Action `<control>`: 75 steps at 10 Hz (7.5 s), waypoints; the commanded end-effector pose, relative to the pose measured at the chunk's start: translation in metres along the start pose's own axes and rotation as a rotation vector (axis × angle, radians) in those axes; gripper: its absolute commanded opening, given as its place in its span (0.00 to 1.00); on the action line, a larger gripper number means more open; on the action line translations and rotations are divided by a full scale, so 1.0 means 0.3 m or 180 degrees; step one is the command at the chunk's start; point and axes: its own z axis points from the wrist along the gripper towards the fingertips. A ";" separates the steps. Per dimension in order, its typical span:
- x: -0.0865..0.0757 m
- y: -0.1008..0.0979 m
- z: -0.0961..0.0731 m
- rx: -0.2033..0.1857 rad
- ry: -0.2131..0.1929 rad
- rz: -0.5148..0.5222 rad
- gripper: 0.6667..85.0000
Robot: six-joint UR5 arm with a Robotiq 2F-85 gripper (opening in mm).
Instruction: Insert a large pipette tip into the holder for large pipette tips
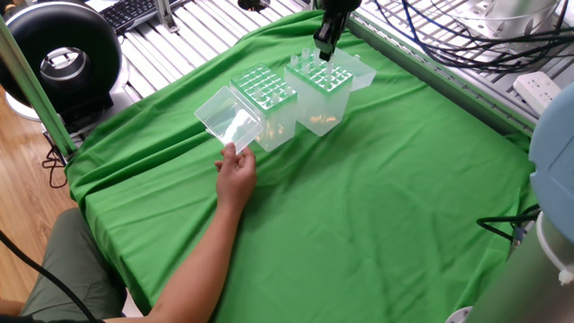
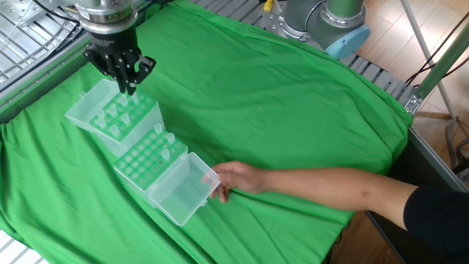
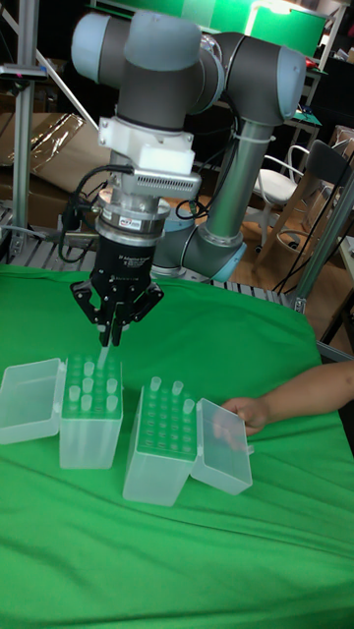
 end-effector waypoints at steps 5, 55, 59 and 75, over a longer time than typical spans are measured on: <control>-0.002 -0.008 -0.175 -0.0001 0.0133 -0.0090 0.18; -0.195 0.303 -0.227 -0.0190 -0.0214 0.0470 0.12; -0.204 0.299 -0.211 -0.0200 -0.0259 0.0464 0.12; -0.105 0.140 -0.019 -0.0012 -0.0167 0.0116 0.34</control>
